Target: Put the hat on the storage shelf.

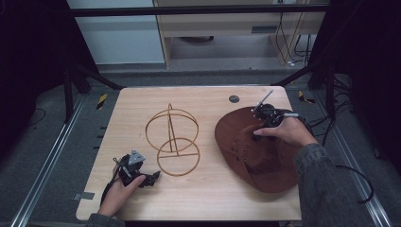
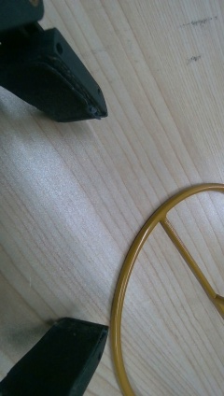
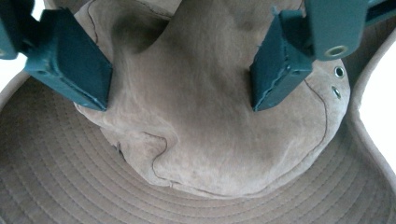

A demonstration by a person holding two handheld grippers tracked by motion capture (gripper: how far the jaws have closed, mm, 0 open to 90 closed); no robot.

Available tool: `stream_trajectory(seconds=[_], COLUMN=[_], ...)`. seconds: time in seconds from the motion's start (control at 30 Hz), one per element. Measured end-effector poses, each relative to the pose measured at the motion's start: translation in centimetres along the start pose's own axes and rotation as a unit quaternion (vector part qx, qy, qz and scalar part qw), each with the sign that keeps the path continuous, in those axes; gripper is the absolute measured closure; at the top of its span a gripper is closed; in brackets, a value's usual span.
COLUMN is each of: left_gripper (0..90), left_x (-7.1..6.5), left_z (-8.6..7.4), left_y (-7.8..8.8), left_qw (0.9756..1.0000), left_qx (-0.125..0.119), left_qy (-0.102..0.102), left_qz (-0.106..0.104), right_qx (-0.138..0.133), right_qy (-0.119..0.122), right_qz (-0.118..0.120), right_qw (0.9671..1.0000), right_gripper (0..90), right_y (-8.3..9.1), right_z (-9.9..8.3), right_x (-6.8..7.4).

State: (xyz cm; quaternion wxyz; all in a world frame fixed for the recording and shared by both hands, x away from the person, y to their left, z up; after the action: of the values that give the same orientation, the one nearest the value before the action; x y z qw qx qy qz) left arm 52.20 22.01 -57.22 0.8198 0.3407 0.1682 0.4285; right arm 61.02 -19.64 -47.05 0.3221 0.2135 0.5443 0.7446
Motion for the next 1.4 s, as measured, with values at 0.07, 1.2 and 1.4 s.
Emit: stream_trajectory(seconds=[0.07, 1.2, 1.4], left_gripper=[0.0, 0.0, 0.0], left_x=[0.0, 0.0, 0.0], left_z=[0.0, 0.0, 0.0], left_y=[0.0, 0.0, 0.0], left_qw=[1.0, 1.0, 1.0], left_qx=[-0.001, -0.002, -0.002], left_qy=[0.0, 0.0, -0.001], left_qz=[0.0, 0.001, 0.0], right_qx=[0.0, -0.039, -0.052], right_qy=[0.001, 0.019, 0.026], right_qz=[-0.001, 0.032, 0.034], right_qw=[1.0, 0.9985, 0.9978], right_gripper=[26.0, 87.4, 87.6], right_y=[-0.1, 1.8, 3.1], right_z=[-0.2, -0.8, -0.5], right_x=[0.0, 0.8, 1.3])
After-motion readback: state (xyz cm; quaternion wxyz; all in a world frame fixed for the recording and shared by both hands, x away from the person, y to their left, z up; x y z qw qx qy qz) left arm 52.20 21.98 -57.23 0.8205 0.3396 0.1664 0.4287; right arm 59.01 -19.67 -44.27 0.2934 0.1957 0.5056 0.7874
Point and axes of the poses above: each handheld gripper's, and its own axes: y roughly backward along the jaws, z roughly out of its top, x roughly to its left, the point moved 9 cm from there along -y, roughly forward along the jaws
